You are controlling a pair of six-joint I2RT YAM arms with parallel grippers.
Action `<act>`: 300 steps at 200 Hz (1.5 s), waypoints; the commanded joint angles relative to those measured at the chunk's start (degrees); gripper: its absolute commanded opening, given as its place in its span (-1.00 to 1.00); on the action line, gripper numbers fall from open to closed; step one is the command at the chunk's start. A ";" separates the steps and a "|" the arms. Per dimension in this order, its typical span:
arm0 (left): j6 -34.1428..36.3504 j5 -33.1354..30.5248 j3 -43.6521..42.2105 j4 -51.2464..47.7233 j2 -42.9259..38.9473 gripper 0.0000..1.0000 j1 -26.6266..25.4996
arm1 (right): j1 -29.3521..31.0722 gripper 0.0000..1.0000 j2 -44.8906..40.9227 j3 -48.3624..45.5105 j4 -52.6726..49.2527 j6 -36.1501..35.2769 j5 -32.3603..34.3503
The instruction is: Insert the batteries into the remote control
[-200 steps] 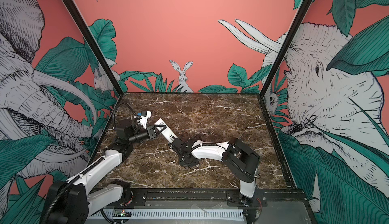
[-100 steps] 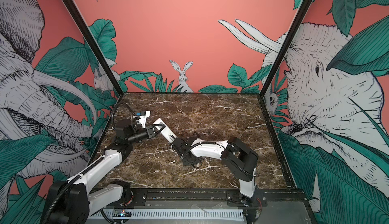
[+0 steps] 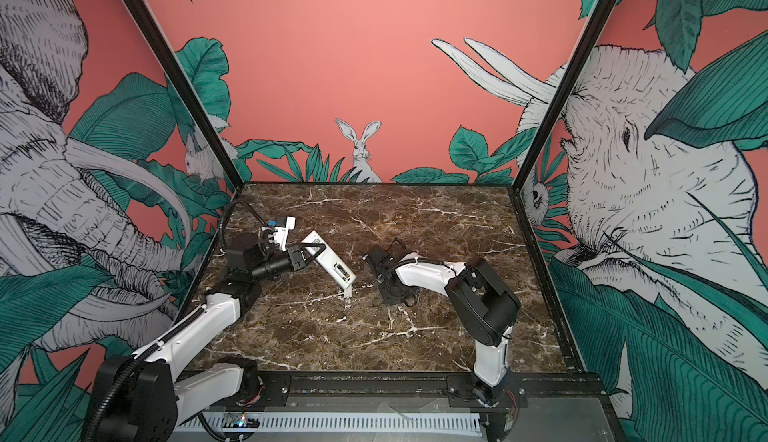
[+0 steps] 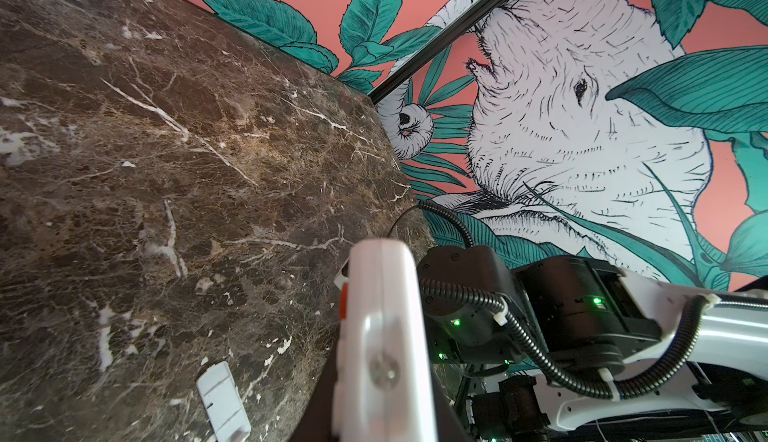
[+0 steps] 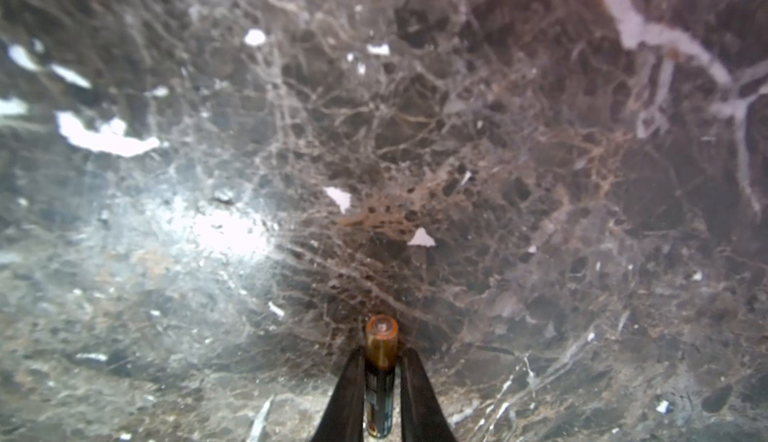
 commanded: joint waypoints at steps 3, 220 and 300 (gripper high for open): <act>0.72 0.66 1.70 0.12 -0.61 -1.00 0.41 | -0.87 -0.56 1.83 -2.52 -0.91 -2.55 1.00; 1.02 0.30 1.51 0.30 0.33 -1.00 0.40 | -1.12 -0.61 -7.47 -13.57 4.35 -0.17 -4.13; 0.86 0.39 1.02 0.67 1.16 -1.00 0.41 | -1.10 -0.81 -9.97 -13.98 5.14 -1.20 -3.21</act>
